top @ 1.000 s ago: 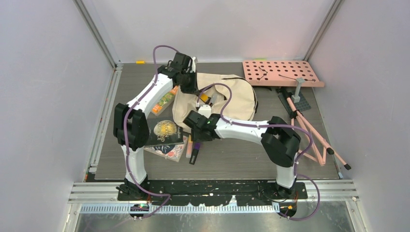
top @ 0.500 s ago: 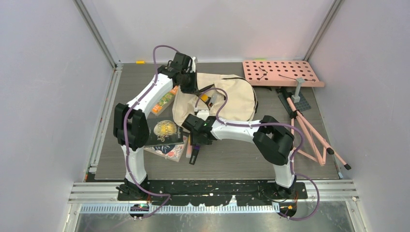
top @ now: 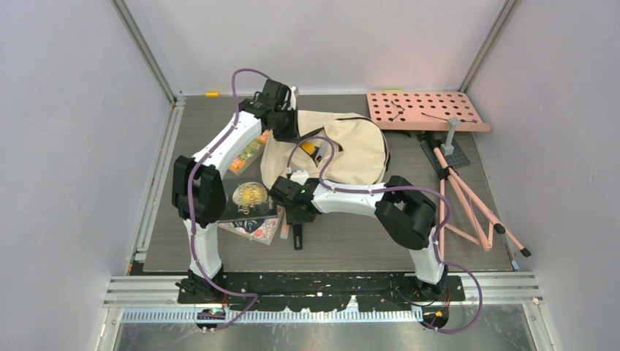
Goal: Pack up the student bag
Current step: Pick up the stationery from the center of the board, then place the stationery in the student bag.
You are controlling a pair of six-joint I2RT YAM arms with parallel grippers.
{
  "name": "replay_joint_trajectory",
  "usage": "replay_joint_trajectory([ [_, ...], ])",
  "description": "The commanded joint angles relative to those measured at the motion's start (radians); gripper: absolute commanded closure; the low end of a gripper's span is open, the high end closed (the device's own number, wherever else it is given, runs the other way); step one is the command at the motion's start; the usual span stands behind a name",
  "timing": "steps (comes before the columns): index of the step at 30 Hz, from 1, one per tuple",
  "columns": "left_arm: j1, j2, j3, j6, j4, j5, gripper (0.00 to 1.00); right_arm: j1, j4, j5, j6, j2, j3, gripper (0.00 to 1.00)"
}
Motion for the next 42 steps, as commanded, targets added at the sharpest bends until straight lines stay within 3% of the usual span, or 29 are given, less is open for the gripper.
replay_joint_trajectory([
  [1, 0.021, -0.006, 0.044, 0.011, 0.01, -0.003, 1.0, 0.007, -0.05, 0.029, -0.016, 0.02, 0.056, 0.68],
  [14, 0.023, -0.053, -0.022, 0.007, 0.017, 0.002, 1.0, -0.06, -0.014, 0.065, -0.164, -0.196, -0.028, 0.99],
  [21, 0.023, -0.091, -0.09, -0.009, 0.037, 0.013, 1.0, -0.108, -0.173, 0.104, -0.213, -0.331, 0.07, 1.0],
  [29, 0.023, -0.124, -0.113, -0.011, 0.032, 0.008, 1.0, -0.35, -0.145, 0.109, -0.253, -0.404, 0.091, 1.0],
  [36, 0.023, -0.11, -0.105, -0.012, 0.03, 0.013, 1.0, -0.514, 0.024, 0.075, -0.256, -0.268, 0.221, 1.0],
  [42, 0.023, -0.096, -0.084, -0.011, 0.025, 0.021, 1.0, -0.543, 0.142, 0.053, -0.27, -0.111, 0.358, 1.0],
])
